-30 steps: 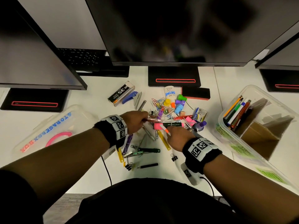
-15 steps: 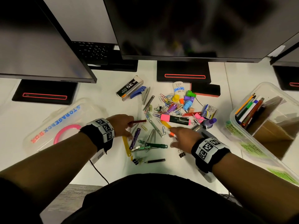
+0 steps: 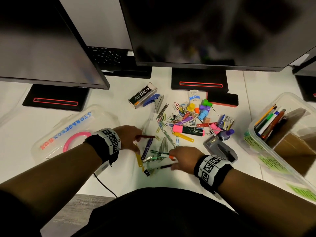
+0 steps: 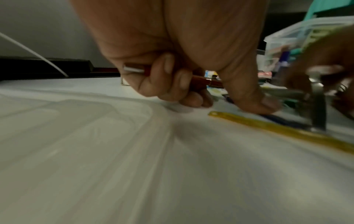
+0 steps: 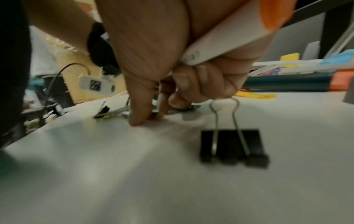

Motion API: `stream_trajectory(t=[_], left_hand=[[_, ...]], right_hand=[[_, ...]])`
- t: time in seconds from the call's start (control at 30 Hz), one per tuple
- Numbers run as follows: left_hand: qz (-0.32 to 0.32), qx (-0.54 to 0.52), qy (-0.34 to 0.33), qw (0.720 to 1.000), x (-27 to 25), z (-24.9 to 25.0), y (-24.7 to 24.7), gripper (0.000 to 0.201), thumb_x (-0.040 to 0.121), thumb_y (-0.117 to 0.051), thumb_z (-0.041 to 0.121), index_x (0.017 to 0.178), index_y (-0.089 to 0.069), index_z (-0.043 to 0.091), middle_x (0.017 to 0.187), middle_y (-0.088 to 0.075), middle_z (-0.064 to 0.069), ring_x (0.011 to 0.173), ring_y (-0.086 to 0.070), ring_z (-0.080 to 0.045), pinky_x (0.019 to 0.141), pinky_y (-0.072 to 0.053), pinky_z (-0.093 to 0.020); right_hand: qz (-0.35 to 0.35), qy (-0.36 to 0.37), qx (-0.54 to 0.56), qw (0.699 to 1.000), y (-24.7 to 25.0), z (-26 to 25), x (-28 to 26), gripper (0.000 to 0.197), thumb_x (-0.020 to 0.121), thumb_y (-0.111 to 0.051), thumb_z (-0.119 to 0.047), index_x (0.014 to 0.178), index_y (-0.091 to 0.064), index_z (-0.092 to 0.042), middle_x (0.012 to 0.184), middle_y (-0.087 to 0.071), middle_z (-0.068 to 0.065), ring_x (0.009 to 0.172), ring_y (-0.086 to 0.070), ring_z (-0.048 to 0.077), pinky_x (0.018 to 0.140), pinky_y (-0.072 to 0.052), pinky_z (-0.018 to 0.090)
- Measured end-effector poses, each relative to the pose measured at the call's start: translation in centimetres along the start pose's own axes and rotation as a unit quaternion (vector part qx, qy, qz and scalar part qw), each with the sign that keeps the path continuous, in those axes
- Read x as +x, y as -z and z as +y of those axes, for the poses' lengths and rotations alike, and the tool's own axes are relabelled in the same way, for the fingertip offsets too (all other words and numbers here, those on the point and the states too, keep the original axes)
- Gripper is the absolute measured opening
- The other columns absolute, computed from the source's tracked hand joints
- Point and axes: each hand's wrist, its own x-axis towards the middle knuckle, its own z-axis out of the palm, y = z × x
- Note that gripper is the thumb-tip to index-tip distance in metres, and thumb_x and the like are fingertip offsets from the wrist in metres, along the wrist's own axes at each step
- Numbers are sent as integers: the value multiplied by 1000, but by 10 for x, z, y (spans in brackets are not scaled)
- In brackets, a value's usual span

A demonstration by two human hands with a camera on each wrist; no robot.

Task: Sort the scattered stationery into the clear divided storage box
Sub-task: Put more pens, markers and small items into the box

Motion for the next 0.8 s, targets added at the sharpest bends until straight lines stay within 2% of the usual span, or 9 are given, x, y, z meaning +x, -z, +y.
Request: stream_trajectory(t=[0.27, 0.37, 0.5, 0.57, 0.63, 0.67, 0.7, 0.77, 0.8], left_hand=[[62, -41, 24, 997, 12, 16, -6, 34, 77, -69, 43, 95, -52, 20, 89, -48, 7, 85, -48, -12, 79, -41, -27], [90, -73, 40, 992, 17, 24, -2, 27, 81, -66, 38, 96, -54, 19, 90, -54, 4, 91, -55, -17, 80, -42, -27], [176, -151, 48, 971, 20, 34, 12, 16, 90, -56, 25, 97, -58, 11, 92, -63, -7, 89, -59, -25, 78, -45, -29], [164, -263, 34, 950, 23, 44, 23, 19, 94, -45, 11, 108, -58, 7, 87, -60, -7, 78, -55, -23, 68, -43, -24], [125, -423, 14, 897, 24, 60, 34, 26, 94, -36, -4, 110, -53, 7, 79, -54, -6, 69, -49, -17, 55, -41, -13], [116, -483, 7, 868, 24, 69, 38, 29, 93, -33, -8, 110, -51, 7, 79, -54, -5, 68, -49, -14, 54, -43, -10], [108, -509, 0, 854, 25, 77, 43, 34, 93, -31, -11, 114, -51, 7, 81, -55, -5, 72, -51, -14, 61, -47, -10], [90, -537, -30, 838, 26, 95, 50, 42, 91, -34, -14, 125, -50, 4, 93, -60, -9, 83, -58, -16, 81, -51, -22], [91, -543, -47, 833, 26, 103, 52, 42, 91, -37, -14, 126, -50, 3, 96, -62, -10, 83, -61, -16, 83, -52, -25]], right_hand=[[55, -86, -12, 995, 15, 19, -1, 34, 94, -47, -33, 121, -52, -13, 124, -56, 10, 115, -55, 28, 88, -46, 34], [50, -81, -2, 995, 15, 20, -6, 31, 91, -50, -29, 114, -53, -9, 118, -58, 13, 110, -56, 30, 82, -45, 32], [91, -115, 137, 980, 30, 26, -17, 13, 87, -57, -22, 94, -53, -11, 101, -62, 14, 89, -58, 27, 65, -33, 24], [127, -144, 264, 945, 40, 30, -21, 9, 84, -58, -12, 82, -50, -13, 76, -60, 3, 68, -51, 19, 52, -32, 20], [176, -166, 424, 873, 50, 32, -21, 18, 83, -51, -3, 69, -46, -13, 48, -50, -7, 49, -41, 15, 39, -31, 15], [203, -168, 488, 832, 54, 33, -21, 20, 83, -47, -1, 66, -45, -11, 42, -46, -4, 43, -37, 17, 36, -30, 17], [228, -164, 536, 796, 59, 33, -21, 21, 84, -44, -1, 64, -44, -10, 43, -44, 2, 40, -34, 18, 35, -28, 18], [262, -153, 604, 737, 66, 31, -20, 22, 88, -40, -1, 68, -45, -10, 48, -42, 10, 35, -31, 17, 34, -25, 17], [273, -153, 629, 712, 70, 30, -20, 22, 92, -40, -4, 71, -46, -11, 49, -44, 10, 31, -32, 15, 33, -25, 16]])
